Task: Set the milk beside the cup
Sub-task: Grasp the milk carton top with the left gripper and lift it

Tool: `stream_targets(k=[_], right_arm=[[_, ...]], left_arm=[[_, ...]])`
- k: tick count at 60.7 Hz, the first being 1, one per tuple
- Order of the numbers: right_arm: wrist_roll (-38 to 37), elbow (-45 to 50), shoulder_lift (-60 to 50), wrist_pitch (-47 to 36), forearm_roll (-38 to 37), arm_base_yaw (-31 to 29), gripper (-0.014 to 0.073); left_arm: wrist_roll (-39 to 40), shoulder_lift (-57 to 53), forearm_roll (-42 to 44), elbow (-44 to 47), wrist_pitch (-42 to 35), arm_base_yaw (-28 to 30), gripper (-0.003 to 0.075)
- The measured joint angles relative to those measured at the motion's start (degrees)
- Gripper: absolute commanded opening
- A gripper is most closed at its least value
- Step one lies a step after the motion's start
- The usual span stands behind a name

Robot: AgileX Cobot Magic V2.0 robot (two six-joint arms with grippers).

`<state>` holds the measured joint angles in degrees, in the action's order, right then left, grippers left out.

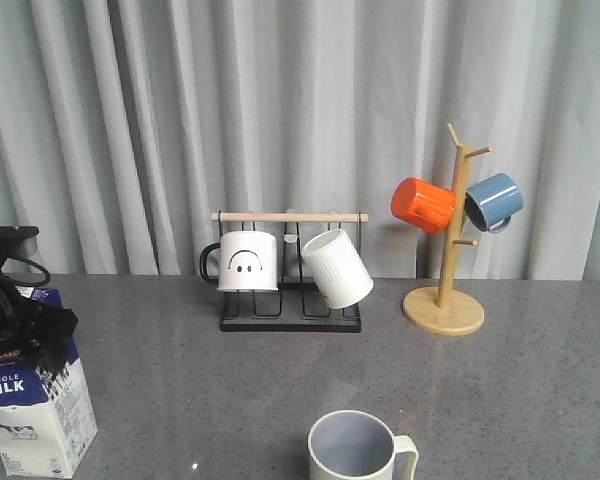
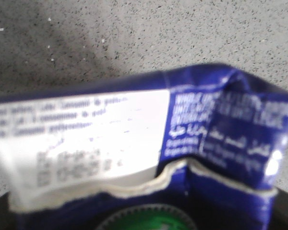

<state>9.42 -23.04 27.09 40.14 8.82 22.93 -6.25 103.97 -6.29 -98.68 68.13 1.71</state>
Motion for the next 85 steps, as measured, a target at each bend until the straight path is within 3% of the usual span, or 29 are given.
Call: stream_targets(k=[24, 36, 59, 71, 85], right_arm=[[0.0, 0.0, 0.0, 0.1, 0.1, 0.0, -0.0005], [-0.2, 0.0, 0.0, 0.1, 0.1, 0.0, -0.0005], [-0.2, 0.0, 0.0, 0.1, 0.1, 0.0, -0.0005], [-0.2, 0.0, 0.0, 0.4, 0.1, 0.0, -0.0005], [-0.2, 0.0, 0.0, 0.5, 0.1, 0.0, -0.0005]], left_arm=[[0.0, 0.0, 0.0, 0.0, 0.4, 0.0, 0.0193], [-0.1, -0.7, -1.1, 0.0, 1.8, 0.0, 0.0104], [-1.7, -3.7, -13.8, -15.3, 3.6, -1.2, 0.0060], [-1.7, -3.0, -17.1, -22.5, 4.1, -6.8, 0.0050], [-1.3, 0.9, -15.5, -23.3, 4.6, -13.6, 0.0050]])
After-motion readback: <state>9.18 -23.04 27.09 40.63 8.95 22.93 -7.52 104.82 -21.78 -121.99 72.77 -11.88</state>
